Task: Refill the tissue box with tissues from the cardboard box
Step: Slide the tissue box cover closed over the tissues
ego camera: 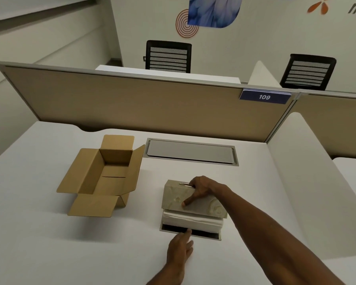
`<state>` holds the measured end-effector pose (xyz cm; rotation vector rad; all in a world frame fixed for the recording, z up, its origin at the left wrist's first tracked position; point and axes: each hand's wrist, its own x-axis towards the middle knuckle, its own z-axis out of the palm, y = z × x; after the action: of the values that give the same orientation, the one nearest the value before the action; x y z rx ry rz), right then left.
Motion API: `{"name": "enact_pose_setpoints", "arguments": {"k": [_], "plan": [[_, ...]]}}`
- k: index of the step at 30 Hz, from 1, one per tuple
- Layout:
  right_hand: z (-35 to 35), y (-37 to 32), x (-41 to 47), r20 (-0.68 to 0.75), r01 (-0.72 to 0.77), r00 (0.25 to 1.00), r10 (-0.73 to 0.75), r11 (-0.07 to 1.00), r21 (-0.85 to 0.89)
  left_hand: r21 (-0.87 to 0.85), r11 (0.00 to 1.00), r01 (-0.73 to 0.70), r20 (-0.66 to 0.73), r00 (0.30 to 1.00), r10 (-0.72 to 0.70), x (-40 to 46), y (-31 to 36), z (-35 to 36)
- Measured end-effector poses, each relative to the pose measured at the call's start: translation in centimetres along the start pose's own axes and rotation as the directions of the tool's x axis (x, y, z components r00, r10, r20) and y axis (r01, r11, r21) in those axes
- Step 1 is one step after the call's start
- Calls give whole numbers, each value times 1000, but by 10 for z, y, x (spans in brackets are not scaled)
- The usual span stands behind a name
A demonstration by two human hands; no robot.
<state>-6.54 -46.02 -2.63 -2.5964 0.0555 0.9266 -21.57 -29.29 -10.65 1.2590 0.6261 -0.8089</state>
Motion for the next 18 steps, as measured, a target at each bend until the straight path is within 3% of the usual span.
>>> {"name": "enact_pose_setpoints", "arguments": {"k": [2,5,18], "plan": [[1,0,0,-7,0,1000,0,1000,-1,-164,986,36,37,999,-31,-2,15,10],[3,-1,-2,-11,11,1000,-11,1000,-10,-240,970,45,48,998,-34,-5,33,18],[12,0,-7,-50,37,998,-39,999,-36,-251,968,7,11,1000,-5,-4,37,18]]}}
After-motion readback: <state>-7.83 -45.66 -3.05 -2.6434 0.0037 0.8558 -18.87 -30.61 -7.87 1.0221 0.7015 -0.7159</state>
